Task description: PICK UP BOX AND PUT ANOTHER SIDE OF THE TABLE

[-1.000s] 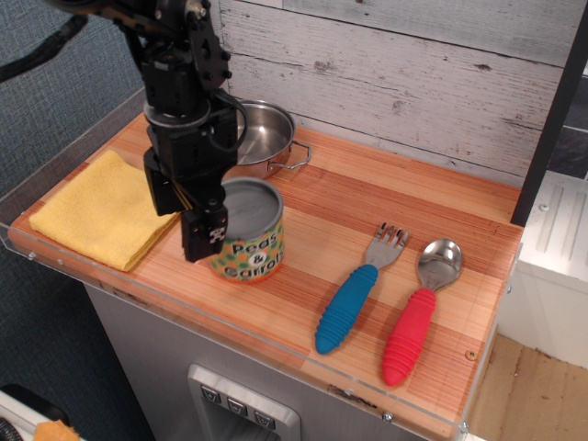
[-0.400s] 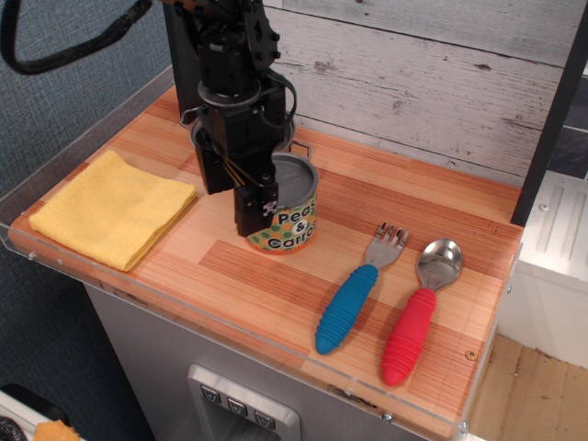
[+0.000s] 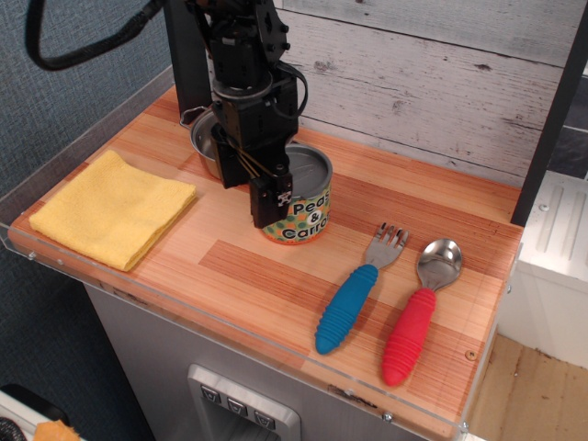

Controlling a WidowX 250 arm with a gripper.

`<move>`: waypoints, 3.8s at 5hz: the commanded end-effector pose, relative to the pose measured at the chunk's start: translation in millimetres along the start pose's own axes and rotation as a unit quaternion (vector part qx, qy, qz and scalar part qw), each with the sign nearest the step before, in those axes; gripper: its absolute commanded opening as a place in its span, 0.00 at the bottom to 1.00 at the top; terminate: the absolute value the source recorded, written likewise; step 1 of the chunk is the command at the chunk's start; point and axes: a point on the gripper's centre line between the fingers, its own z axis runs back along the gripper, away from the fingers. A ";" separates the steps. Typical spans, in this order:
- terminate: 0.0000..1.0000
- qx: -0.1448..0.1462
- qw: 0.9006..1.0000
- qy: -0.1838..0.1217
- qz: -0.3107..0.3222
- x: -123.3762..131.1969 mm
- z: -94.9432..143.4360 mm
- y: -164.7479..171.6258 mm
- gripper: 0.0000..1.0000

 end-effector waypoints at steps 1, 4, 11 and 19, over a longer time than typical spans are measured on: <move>0.00 0.012 1.000 -0.014 -0.014 20.2 15.9 0.7 1.00; 0.00 0.011 0.999 -0.029 -0.019 51.8 14.4 -4.3 1.00; 0.00 0.012 0.997 -0.071 -0.037 106.3 31.5 -13.5 1.00; 0.00 0.054 0.939 -0.067 0.333 -60.0 84.7 73.1 1.00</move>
